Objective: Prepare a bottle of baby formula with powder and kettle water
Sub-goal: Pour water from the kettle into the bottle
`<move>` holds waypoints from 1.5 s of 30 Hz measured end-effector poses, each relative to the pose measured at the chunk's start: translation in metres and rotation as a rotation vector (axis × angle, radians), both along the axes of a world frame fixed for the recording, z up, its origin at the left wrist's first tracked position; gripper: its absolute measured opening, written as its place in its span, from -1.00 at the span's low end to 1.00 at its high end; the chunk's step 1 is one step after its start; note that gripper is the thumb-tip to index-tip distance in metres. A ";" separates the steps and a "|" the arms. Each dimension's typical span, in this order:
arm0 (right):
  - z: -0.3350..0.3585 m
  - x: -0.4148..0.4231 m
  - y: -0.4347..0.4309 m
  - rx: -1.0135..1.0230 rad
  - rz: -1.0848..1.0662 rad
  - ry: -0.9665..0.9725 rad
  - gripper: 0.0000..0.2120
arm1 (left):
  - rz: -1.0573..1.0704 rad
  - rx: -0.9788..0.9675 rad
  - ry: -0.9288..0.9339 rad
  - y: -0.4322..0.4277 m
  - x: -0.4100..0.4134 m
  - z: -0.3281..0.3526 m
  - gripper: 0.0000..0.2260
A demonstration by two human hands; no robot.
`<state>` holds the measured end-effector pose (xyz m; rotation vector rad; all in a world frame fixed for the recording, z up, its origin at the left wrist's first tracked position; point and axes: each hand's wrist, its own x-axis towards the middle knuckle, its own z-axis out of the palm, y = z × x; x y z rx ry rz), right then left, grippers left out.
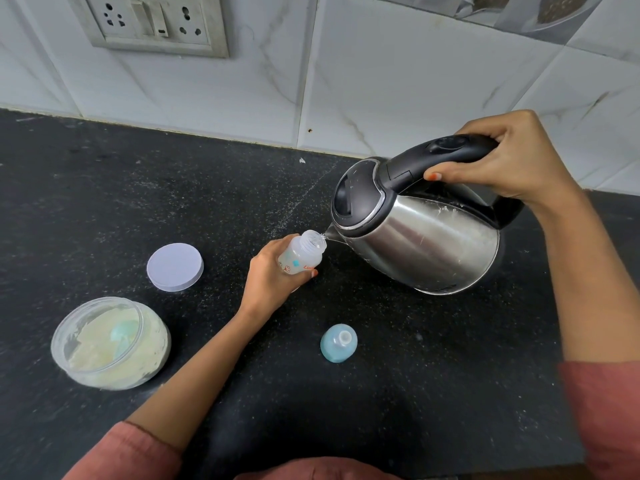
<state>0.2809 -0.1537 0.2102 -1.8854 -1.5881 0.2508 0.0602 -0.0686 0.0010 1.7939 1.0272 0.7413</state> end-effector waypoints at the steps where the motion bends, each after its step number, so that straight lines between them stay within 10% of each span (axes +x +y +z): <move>1: -0.002 0.000 -0.001 0.011 -0.002 0.018 -0.69 | 0.003 -0.002 -0.004 0.000 0.000 0.000 -0.45; 15: -0.030 0.025 -0.020 0.185 -0.027 0.262 -0.61 | 0.018 -0.051 -0.075 -0.005 0.001 0.011 -0.47; 25: -0.059 0.050 -0.039 0.386 -0.184 0.402 -0.98 | 0.016 -0.059 -0.045 -0.010 0.004 0.016 -0.45; 45: -0.110 0.093 -0.056 0.500 -0.249 0.809 -0.67 | 0.044 -0.016 -0.002 -0.016 0.005 0.016 -0.47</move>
